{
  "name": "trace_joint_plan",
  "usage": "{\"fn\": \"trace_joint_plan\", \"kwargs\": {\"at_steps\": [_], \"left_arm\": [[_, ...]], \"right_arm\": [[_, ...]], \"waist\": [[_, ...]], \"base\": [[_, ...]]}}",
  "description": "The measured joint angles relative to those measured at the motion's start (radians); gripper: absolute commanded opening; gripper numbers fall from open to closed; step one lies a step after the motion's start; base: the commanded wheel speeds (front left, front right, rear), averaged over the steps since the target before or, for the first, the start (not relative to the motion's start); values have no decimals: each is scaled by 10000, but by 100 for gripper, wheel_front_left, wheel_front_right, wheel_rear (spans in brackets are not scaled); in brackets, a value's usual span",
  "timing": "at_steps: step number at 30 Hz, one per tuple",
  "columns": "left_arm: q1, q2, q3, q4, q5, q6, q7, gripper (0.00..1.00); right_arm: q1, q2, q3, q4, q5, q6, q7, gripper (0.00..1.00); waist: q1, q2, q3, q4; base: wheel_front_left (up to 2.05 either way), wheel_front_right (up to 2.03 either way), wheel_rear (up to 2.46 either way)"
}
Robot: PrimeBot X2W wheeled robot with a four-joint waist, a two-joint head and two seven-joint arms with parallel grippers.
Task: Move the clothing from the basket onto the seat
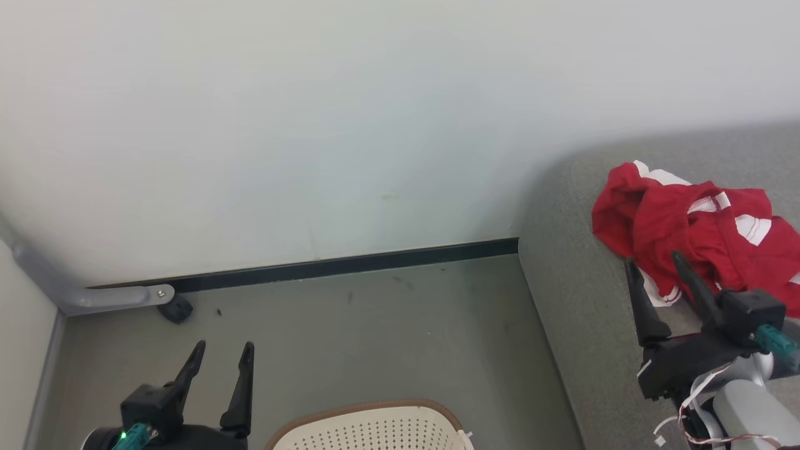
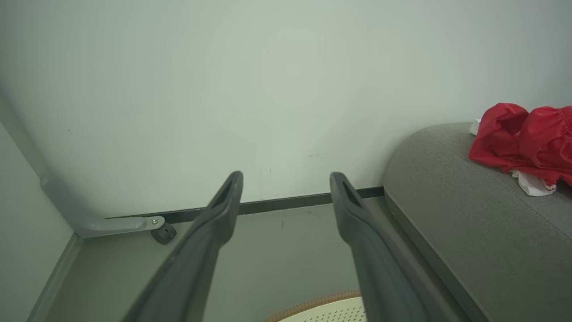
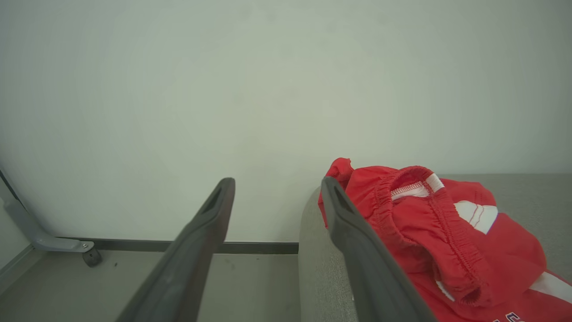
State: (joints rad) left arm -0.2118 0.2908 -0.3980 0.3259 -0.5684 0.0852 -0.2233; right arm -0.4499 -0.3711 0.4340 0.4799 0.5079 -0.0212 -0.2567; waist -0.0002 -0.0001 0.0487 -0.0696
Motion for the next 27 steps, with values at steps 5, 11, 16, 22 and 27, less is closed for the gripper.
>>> {"fn": "trace_joint_plan", "kwargs": {"at_steps": [5, 11, 16, 22, 27], "left_arm": [[711, 56, 370, 36, -29, 128, -90, 100], [1398, 92, 748, -77, -102, 221, -169, 100], [1917, 100, 1149, -257, -98, 307, -209, 100], [2429, 58, 1595, -556, 54, 382, -259, 100], [2537, -130, 1795, -878, 230, 382, -263, 100]], "right_arm": [[872, 221, 10, -773, -159, -353, 0, 100], [1573, 410, 8, -1494, -272, -577, 0, 100], [2286, 600, -109, -2169, -443, -759, 0, 100], [2880, 817, -290, -2732, -625, -863, 0, 100], [3428, 905, -357, -2989, -773, -943, 0, 100]], "waist": [[0, 0, -416, 272], [0, 0, -725, 527], [1, 0, -944, 693], [2, 1, -1028, 727], [2, 0, -1027, 713]], "base": [[0, 0, 0], [0, 0, 0], [0, 0, 0], [0, 0, 0], [0, 0, 0]]}}
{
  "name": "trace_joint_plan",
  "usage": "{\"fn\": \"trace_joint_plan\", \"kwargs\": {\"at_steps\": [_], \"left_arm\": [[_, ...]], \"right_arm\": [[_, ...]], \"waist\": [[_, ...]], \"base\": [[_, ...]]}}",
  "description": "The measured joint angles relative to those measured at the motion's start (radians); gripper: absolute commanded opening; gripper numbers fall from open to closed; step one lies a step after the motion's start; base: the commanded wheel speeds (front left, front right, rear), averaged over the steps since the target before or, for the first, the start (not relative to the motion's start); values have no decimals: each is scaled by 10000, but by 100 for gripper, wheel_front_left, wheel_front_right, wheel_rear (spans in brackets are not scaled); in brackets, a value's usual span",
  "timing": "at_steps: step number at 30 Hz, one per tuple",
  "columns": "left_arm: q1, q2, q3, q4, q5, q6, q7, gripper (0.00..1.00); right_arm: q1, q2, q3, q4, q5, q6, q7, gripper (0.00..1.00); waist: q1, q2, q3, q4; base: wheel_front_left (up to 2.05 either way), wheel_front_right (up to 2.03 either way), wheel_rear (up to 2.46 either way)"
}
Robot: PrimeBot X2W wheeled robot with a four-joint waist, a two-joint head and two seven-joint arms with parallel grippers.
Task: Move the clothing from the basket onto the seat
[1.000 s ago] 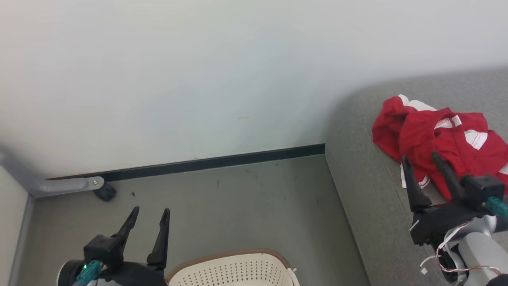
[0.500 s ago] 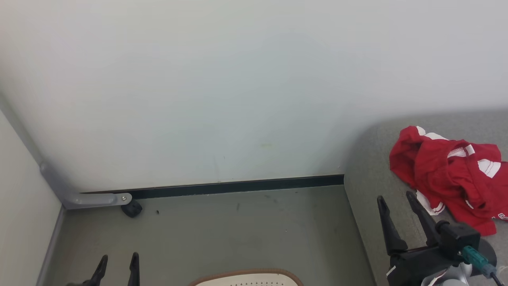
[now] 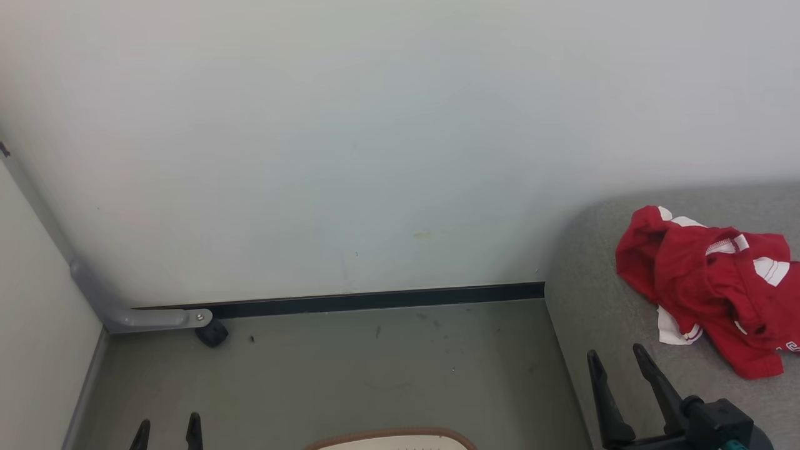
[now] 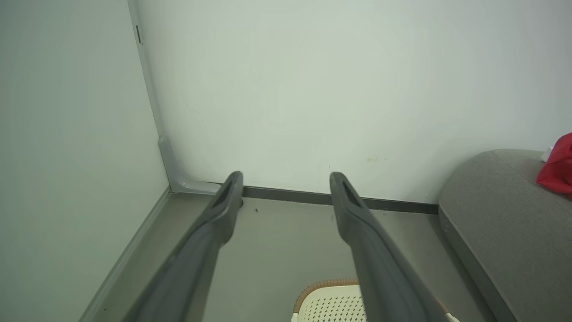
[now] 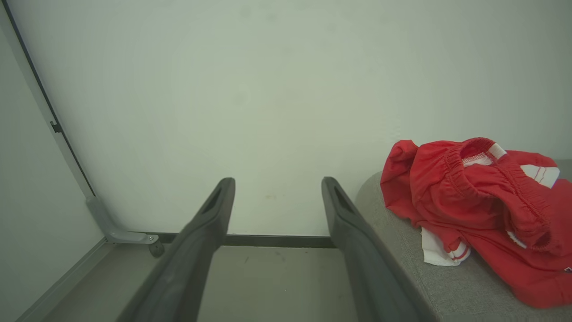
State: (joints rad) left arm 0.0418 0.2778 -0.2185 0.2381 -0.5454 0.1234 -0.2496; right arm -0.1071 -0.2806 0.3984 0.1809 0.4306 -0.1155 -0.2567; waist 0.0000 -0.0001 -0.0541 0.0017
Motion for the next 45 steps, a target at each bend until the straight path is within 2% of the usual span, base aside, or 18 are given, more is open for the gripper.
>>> {"fn": "trace_joint_plan", "kwargs": {"at_steps": [18, 34, 35, 45], "left_arm": [[116, -535, 650, -621, 813, 10, -2, 100], [23, -642, 673, -869, 1260, 10, -2, 100], [35, -658, 673, -846, 1256, 8, 0, 0], [443, -966, 616, -226, 984, -92, 165, 0]], "right_arm": [[749, 545, -489, -470, -376, -81, 0, 100], [790, 788, -721, -512, -598, -90, 0, 100], [793, 800, -717, -481, -606, -88, 0, 0], [1203, 1007, -771, 161, -309, -13, 109, 0]], "waist": [[0, 1, 230, -90], [0, 0, 372, -113], [0, 0, 379, -109], [0, 1, 390, -107]], "base": [[0, 0, 0], [0, 0, 0], [0, 0, 0], [0, 0, 0]]}}
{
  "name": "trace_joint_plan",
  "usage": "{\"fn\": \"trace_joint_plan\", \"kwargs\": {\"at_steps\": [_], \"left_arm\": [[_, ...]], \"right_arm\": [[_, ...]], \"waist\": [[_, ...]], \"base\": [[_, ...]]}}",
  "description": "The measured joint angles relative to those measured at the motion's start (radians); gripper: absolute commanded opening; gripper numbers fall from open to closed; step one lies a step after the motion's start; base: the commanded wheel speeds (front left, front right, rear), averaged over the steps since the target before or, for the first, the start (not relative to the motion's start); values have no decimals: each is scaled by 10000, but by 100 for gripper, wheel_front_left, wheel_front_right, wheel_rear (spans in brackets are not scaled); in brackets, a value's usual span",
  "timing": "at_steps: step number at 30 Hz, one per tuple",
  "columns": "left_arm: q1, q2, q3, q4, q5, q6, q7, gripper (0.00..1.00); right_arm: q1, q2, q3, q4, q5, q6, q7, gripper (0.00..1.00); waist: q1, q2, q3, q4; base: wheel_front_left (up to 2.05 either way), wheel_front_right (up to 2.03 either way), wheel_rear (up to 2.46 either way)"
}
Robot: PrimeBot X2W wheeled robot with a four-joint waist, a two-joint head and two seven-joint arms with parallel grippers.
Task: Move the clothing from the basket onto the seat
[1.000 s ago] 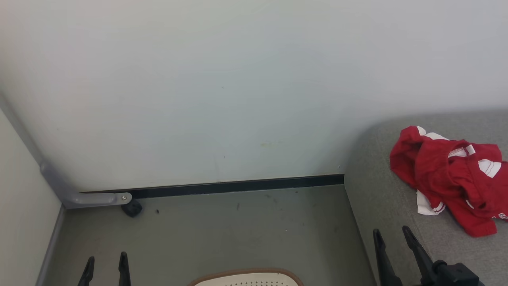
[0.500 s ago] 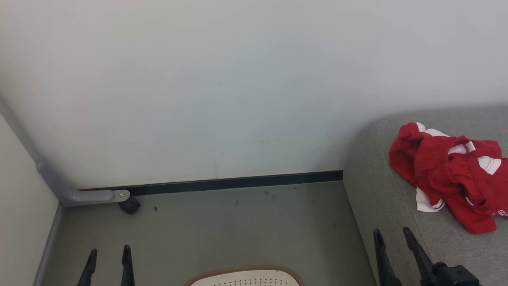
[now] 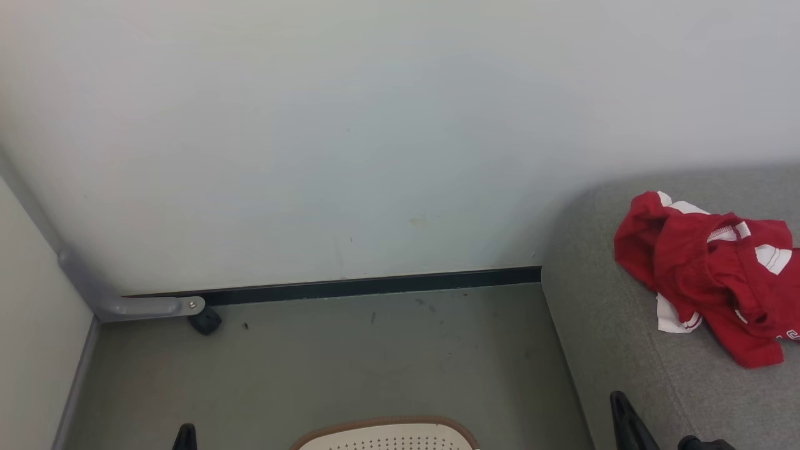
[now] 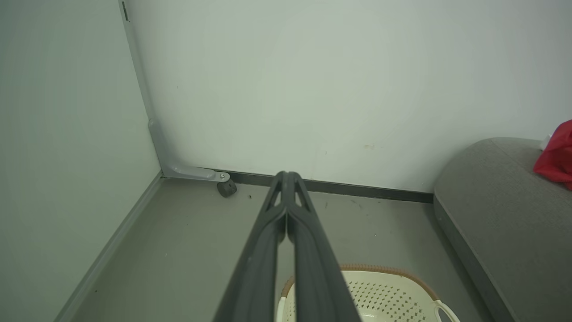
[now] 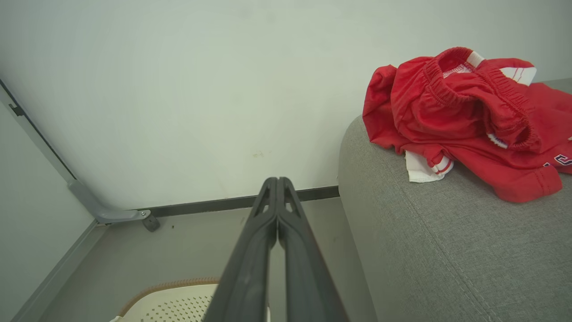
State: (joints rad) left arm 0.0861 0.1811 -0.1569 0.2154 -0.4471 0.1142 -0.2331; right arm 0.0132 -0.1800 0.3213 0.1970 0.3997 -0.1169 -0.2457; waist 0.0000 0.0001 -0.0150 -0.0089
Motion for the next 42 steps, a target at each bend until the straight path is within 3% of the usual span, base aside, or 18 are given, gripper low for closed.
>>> {"fn": "trace_joint_plan", "kwargs": {"at_steps": [42], "left_arm": [[-639, -581, 1126, 336, -5032, -989, 1584, 0]], "right_arm": [[-331, 583, -2006, 405, 5252, 997, 1664, 0]], "waist": [[0, -1, 74, 40]], "base": [[0, 0, 0]]}}
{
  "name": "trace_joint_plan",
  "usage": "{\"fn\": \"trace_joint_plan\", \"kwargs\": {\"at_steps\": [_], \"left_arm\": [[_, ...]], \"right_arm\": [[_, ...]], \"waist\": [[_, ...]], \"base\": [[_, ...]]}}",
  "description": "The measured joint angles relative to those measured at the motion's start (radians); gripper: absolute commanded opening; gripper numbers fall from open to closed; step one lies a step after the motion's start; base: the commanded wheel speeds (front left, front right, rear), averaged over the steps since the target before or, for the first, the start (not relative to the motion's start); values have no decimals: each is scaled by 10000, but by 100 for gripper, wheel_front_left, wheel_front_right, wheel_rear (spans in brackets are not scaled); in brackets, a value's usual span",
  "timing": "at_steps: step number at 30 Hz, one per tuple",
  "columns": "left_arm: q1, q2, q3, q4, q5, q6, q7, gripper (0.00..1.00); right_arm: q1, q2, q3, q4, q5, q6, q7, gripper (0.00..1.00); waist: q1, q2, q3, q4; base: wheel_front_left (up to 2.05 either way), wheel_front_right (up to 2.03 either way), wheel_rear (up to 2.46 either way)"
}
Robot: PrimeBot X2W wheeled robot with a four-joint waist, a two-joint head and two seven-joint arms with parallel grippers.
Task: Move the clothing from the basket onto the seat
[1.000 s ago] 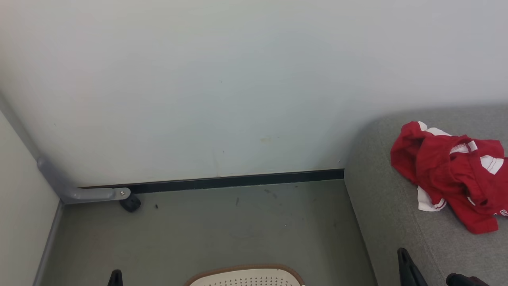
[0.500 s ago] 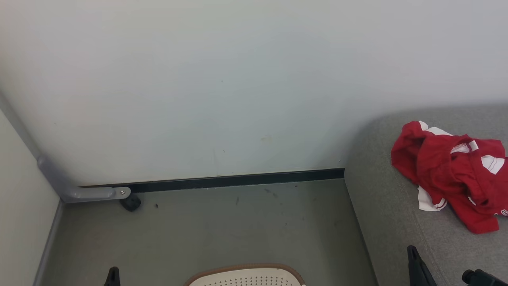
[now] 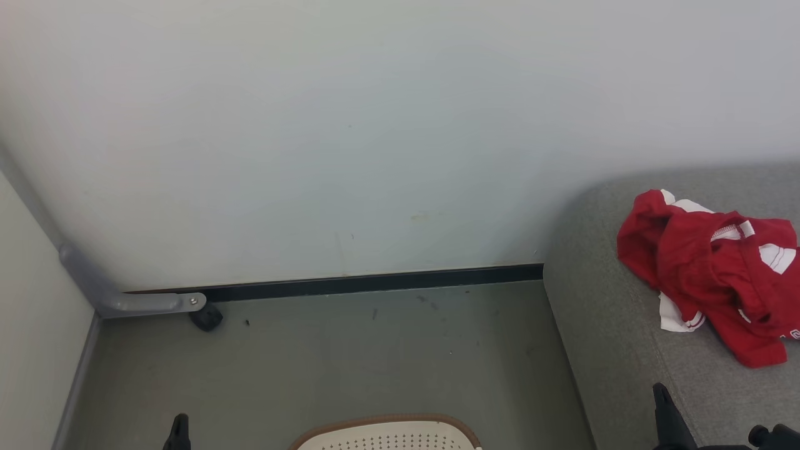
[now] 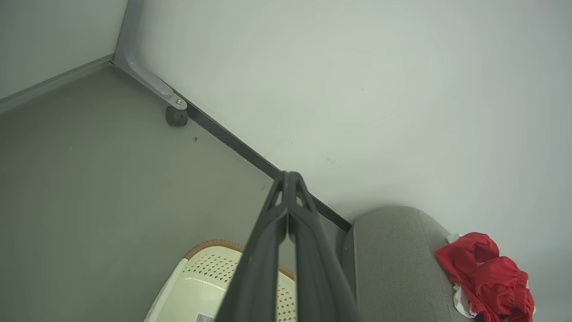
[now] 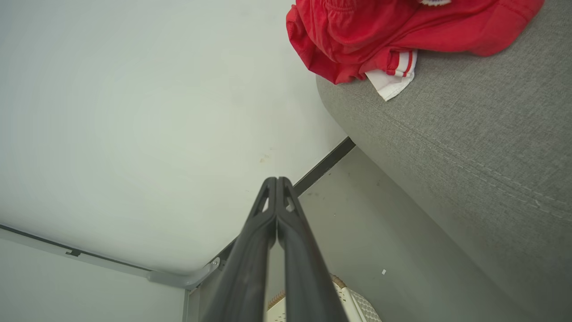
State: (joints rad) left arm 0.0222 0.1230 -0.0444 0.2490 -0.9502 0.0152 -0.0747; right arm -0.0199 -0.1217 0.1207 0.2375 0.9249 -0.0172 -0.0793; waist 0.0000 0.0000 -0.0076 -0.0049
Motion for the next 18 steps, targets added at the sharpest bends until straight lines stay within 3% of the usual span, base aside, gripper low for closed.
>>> {"fn": "trace_joint_plan", "kwargs": {"at_steps": [18], "left_arm": [[-265, -291, 437, 151, -2217, -472, 652, 0]], "right_arm": [[-183, 259, -861, 236, 2291, 456, 627, 0]], "waist": [[0, 0, 32, 17]], "base": [[0, 0, 0]]}}
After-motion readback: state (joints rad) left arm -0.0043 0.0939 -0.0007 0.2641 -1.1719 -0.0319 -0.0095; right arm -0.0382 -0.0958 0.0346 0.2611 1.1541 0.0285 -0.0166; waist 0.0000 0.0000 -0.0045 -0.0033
